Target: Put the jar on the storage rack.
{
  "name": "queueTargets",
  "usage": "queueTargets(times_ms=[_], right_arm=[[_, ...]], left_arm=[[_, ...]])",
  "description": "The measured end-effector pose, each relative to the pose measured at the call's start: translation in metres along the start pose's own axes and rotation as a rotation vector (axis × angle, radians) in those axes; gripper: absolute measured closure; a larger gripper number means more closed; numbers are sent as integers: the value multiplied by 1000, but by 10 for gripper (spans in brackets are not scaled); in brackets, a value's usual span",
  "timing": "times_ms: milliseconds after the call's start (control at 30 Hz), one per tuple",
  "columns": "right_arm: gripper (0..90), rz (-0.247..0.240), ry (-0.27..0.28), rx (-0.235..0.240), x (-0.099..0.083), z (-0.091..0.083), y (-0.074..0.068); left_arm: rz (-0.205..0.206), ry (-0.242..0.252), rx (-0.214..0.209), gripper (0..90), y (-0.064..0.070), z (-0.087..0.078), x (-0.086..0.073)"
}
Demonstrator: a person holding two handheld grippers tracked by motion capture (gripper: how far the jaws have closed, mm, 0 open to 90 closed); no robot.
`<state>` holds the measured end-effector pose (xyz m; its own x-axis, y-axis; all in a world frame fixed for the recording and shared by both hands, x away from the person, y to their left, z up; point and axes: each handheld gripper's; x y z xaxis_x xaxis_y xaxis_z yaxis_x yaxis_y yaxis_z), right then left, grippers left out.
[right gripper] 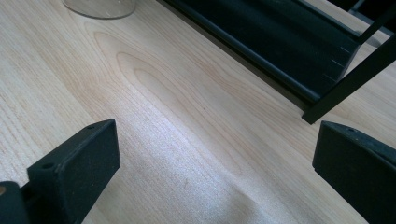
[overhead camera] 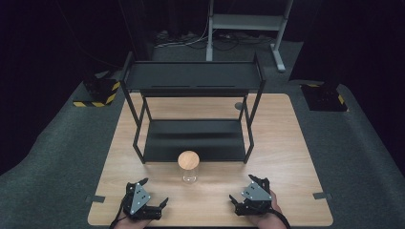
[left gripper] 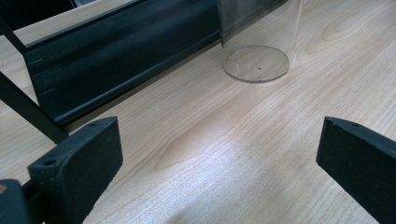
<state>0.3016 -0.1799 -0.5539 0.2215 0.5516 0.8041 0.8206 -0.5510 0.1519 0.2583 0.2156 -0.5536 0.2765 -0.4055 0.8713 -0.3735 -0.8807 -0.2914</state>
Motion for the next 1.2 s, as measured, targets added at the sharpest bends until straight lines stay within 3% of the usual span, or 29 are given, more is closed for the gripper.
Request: queueTargets(times_ms=[567,767,933,1100,1200], right_arm=[[0,-24,-2,1,0,0,-2],[0,-20,1,3,0,0,-2],[0,-18,0,1,0,0,-2],[0,-17,2,3,0,-1,-1],[0,-10,9,5,0,-1,-1]], left_arm=[[17,-18,11,9,2,1,1],[-33,-21,4,10,-2,3,1],[-18,-20,8,10,0,3,1],[-49,-26,-5,10,-2,2,1],[-43,-30,-2,10,-2,0,2]])
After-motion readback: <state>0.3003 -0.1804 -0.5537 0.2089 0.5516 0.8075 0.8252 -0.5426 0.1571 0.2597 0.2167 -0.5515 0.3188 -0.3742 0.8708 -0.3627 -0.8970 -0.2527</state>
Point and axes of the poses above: each handheld gripper's, and its own axes: z roughly forward along the jaws, x roughly out of its top, y roughly to its right, and after that the axes turned 14 degrees about x, right-handed
